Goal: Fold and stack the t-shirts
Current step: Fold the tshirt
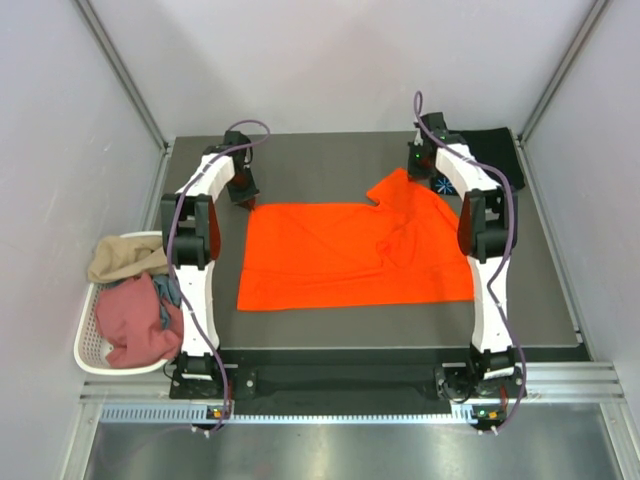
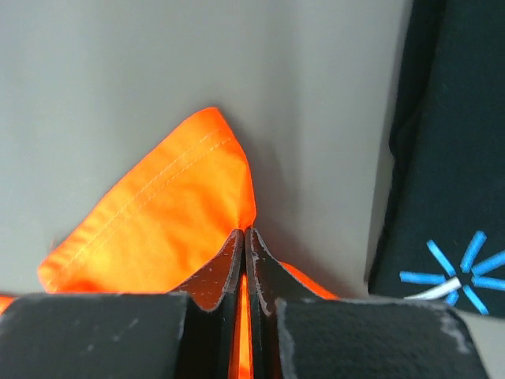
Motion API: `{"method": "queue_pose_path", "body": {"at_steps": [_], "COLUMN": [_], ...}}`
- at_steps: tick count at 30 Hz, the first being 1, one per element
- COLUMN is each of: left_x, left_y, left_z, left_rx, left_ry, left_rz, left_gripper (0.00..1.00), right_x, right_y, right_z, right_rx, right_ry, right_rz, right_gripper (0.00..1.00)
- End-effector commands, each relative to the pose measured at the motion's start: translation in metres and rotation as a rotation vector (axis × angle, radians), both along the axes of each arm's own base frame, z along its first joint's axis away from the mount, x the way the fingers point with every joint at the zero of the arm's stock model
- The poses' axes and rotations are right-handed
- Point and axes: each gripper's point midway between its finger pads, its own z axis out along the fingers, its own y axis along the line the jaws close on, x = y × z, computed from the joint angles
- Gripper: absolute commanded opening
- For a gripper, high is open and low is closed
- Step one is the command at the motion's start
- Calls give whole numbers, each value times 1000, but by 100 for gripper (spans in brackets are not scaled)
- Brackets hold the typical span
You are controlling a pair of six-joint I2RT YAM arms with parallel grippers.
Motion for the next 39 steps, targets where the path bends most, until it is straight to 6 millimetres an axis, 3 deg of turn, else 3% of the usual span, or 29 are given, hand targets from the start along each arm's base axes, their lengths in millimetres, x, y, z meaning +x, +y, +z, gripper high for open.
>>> {"method": "queue_pose_path", "body": {"at_steps": [1,6,9,15,16,17,24,29,39], "left_x": [3,-8,-17,-41,-44,-52,-89,-116,-132], "left_y": [1,-1,-3,1,3,3,2,3,2], "left_z": [21,47,60,85,88,95,100,96,92], "left_rx": [4,-12,-16,1,5,7,-7,-6,-6], "left_ry": [-50,-83,-93,-105,-111,-118,-106,-89,-88], "left_rz": [5,6,5,-1,1,-1,-5,-2,1], "left_gripper": [0,0,0,0,0,0,0,0,0], "right_x": [1,-19,-36,-74,-82,-88,-134,-158,-194], "right_y": [-9,-20,-25,-32,-34,-35,-43,-57,-99], "right_z": [93,129,139,140,132,139,119,124,131], "right_rx": [55,114,131,144,142,146,135,108,69], "right_ry": [-128,-137,-121,-48,-22,-31,50,44,27], "right_rz": [-39,-86,-100,-102,-107,-108,-119,-152,-257], "right_gripper": [0,0,0,0,0,0,0,0,0]}}
